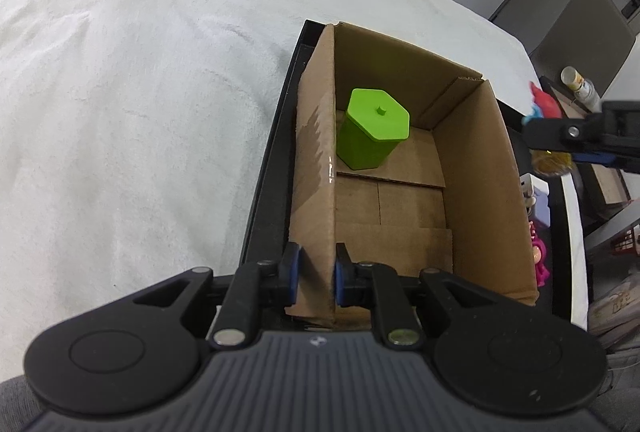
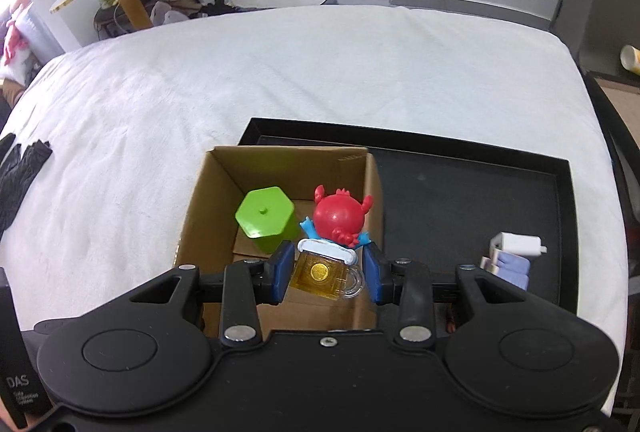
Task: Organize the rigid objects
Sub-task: 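Lift the red figure with the right gripper over the box, then lower the red figure into the box beside the cup and open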
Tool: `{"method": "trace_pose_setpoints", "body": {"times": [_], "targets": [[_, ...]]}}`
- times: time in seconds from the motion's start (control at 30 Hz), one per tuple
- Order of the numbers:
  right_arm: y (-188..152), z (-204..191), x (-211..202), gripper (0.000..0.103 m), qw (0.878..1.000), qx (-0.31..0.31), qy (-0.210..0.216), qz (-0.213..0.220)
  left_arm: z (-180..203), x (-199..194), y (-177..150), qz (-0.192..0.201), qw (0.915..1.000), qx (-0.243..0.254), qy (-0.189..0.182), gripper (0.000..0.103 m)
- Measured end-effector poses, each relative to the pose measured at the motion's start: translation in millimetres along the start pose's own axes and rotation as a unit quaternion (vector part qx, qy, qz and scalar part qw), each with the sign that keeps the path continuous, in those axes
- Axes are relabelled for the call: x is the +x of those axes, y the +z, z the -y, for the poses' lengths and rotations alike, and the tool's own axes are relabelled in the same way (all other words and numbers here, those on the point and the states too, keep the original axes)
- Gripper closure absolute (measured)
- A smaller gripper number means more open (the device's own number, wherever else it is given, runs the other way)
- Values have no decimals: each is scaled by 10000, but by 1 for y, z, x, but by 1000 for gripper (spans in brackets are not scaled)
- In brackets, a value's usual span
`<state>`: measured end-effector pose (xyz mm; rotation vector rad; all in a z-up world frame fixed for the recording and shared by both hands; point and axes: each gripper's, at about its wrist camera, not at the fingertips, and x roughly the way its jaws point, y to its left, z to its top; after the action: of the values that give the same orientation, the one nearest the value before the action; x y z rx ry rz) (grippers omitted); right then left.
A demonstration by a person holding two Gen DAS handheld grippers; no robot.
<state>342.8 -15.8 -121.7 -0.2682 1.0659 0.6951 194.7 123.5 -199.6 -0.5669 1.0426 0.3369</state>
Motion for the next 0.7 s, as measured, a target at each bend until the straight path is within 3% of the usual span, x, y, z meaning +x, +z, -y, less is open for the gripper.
{"method": "trace_pose_setpoints", "body": {"times": [0.7], "targets": [[22,-32,44,65,9982,-523,-213,-178,-17,0,1,-83,9990,-260,-352,86]]}}
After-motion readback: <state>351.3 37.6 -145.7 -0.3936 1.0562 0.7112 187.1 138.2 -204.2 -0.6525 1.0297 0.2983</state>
